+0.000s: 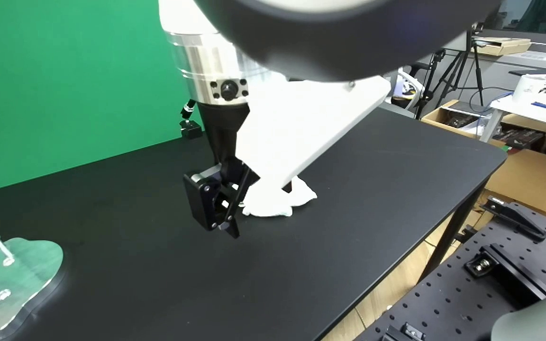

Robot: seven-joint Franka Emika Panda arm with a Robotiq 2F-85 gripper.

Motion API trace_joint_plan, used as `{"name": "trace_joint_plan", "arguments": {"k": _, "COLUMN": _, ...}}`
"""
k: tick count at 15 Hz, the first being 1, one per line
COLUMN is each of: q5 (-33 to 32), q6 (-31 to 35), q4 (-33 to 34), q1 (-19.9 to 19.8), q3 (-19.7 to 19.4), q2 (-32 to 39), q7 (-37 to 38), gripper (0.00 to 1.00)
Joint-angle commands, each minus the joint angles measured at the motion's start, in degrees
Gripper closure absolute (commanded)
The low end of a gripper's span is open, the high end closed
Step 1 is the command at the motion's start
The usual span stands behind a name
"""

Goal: Put the cloth on the stand

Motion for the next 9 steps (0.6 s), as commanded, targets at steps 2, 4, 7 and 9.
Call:
{"name": "trace_joint_plan", "arguments": {"k": 2, "q5": -14.9, "q6": 1.4, "q4": 0.1, "q1": -4.7, "q3": 2.4, "q2": 2.1, "q7": 11.5, "gripper": 0.0}}
{"name": "trace_joint_plan", "arguments": {"k": 4, "q5": -24.7, "q6": 2.1, "q4": 0.2, "q1": -9.9, "q3": 5.4, "q2": 3.4, "q7": 18.8, "gripper": 0.0}}
{"name": "trace_joint_plan", "arguments": {"k": 7, "q5": -38.2, "q6": 1.1, "q4": 1.2, "q1": -15.9, "q3": 8.3, "q2": 6.9, "q7": 30.1, "gripper": 0.0}}
{"name": "trace_joint_plan", "arguments": {"k": 9, "q5": -45.4, "q6": -0.9, "q4": 2.6, "q1": -18.8, "q3": 9.9, "q2": 10.2, "q7": 37.8, "gripper": 0.0}}
